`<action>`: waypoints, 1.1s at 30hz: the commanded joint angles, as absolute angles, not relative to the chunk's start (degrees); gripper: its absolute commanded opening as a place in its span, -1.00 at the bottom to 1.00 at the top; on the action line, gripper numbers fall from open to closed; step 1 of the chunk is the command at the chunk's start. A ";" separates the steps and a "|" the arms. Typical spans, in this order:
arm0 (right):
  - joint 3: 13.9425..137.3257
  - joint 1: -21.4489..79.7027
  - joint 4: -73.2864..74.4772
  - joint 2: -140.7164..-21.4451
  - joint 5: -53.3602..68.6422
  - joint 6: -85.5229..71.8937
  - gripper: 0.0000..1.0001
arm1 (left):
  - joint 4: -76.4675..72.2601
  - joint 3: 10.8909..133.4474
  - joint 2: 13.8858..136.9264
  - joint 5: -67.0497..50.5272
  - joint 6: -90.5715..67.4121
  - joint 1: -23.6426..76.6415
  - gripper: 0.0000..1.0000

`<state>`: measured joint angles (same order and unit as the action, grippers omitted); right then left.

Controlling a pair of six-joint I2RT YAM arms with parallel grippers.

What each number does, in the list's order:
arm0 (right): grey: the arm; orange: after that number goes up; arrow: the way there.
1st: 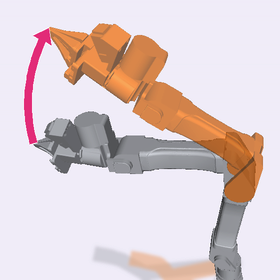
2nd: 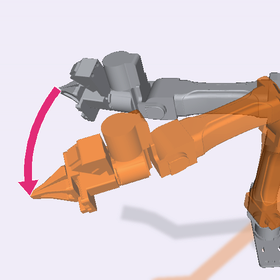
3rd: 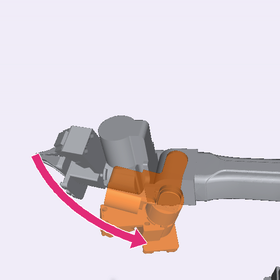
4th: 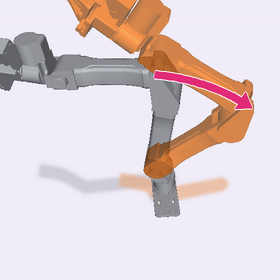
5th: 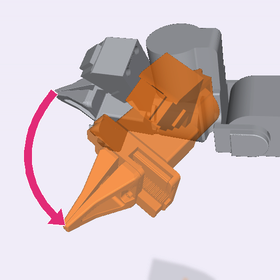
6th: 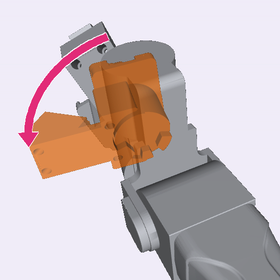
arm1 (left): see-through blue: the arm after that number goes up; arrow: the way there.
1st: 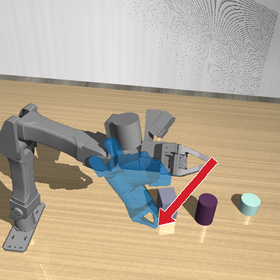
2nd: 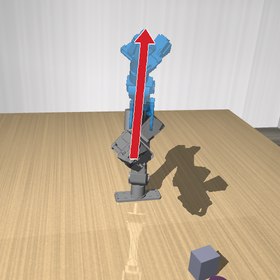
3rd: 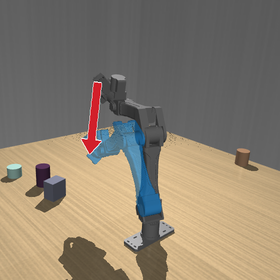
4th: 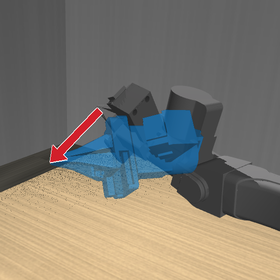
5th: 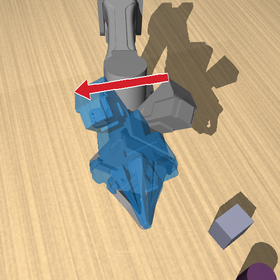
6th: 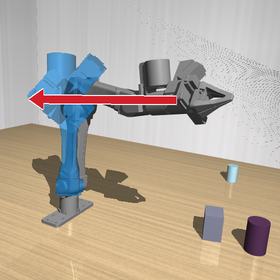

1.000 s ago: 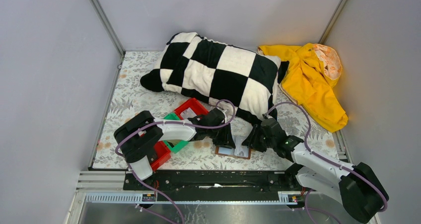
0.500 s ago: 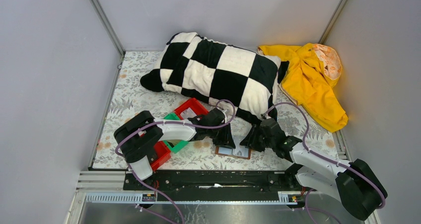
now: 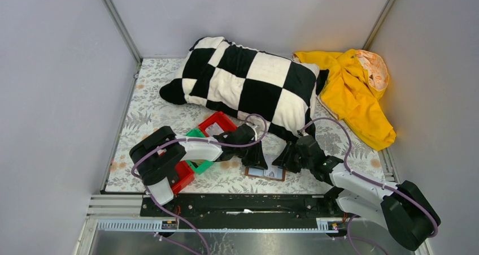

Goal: Take the credit cards out of the card holder
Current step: Remove the credit card from the card holder.

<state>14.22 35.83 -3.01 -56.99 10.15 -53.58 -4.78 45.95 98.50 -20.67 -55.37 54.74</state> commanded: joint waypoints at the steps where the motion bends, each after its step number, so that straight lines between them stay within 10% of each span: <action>1: 13.11 35.65 -1.73 -56.75 9.85 -53.61 -0.13 | -8.71 45.15 98.87 -21.65 -55.77 54.55 -0.46; 20: 12.22 35.60 -1.87 -57.21 9.34 -54.18 -0.14 | -14.80 43.23 100.48 -24.36 -57.14 53.22 -1.00; 33: 11.76 35.66 2.80 -59.25 5.56 -54.65 -0.17 | -11.62 42.37 98.51 -24.13 -54.66 51.25 -1.00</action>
